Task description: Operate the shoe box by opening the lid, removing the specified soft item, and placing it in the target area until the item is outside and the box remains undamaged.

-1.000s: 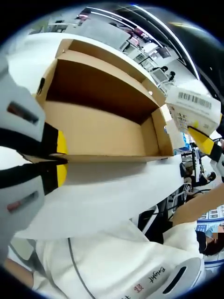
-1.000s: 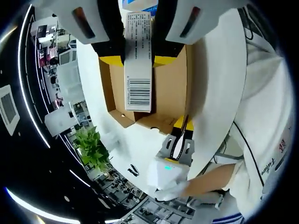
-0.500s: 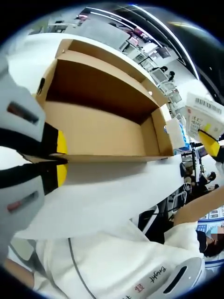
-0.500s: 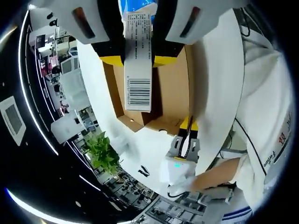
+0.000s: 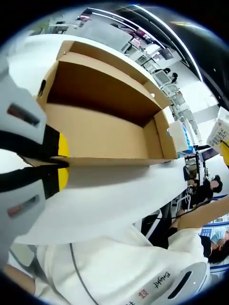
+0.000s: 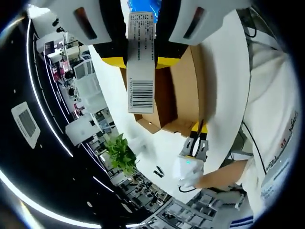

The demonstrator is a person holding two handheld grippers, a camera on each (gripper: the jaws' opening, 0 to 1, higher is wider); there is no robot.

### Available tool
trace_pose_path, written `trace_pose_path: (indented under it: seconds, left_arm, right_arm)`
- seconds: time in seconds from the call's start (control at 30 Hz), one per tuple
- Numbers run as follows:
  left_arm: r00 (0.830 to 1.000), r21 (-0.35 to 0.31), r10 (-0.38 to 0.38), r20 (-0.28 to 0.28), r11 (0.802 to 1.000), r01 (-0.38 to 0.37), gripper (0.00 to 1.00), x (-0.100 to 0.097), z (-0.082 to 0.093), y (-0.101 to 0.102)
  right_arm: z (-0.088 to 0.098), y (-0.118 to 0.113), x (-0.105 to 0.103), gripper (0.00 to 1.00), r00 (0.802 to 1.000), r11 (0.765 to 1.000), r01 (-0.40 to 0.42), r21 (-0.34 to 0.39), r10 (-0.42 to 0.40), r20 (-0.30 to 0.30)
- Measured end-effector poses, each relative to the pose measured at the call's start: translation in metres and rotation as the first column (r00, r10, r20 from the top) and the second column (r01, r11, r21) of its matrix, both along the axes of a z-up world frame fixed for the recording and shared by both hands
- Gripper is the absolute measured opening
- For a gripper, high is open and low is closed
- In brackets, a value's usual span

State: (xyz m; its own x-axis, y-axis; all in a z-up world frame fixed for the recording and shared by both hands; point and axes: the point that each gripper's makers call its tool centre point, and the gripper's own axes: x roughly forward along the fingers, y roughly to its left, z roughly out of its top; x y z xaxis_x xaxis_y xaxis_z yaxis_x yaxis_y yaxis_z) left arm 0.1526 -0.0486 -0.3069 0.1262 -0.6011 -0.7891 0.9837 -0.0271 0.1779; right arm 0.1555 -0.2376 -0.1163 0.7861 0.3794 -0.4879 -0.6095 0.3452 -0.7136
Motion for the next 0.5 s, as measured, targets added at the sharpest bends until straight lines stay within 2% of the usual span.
trace_pose_path:
  seconds: [0.07,0.13,0.17,0.23,0.3,0.37,0.5]
  left_arm:
    - [1.000,-0.001,-0.001,0.001,1.000,0.001,0.04,0.000,0.000,0.000]
    - [1.000,-0.002,-0.001,0.001,1.000,0.001,0.04,0.000,0.000,0.000]
    - [1.000,-0.001,-0.002,0.001,1.000,0.002,0.04,0.000,0.000,0.000]
    - [1.000,-0.001,-0.005,-0.001,1.000,0.005,0.04,0.000,0.000,0.000]
    - [1.000,0.000,-0.007,0.001,1.000,0.007,0.04,0.000,0.000,0.000]
    - [1.000,0.002,-0.007,0.004,1.000,0.007,0.04,0.000,0.000,0.000]
    - [1.000,0.013,-0.011,-0.001,1.000,0.011,0.03,-0.001,-0.001,0.001]
  right_arm:
    - [0.000,-0.010,-0.001,0.20,1.000,1.000,0.026,0.004,-0.026,-0.014]
    - [0.000,-0.017,-0.003,0.20,1.000,1.000,0.013,-0.021,-0.013,0.002]
    - [0.001,-0.023,-0.004,0.20,0.999,0.999,0.036,0.003,-0.036,-0.015]
    - [0.003,-0.032,-0.006,0.20,0.999,0.999,0.040,0.004,-0.040,-0.013]
    - [0.003,-0.045,-0.007,0.20,0.996,0.996,0.086,0.027,-0.085,-0.038]
    - [0.006,-0.059,-0.004,0.20,0.990,0.990,0.140,0.034,-0.140,-0.003]
    - [0.001,-0.068,-0.012,0.20,0.994,0.995,0.103,-0.003,-0.103,0.028]
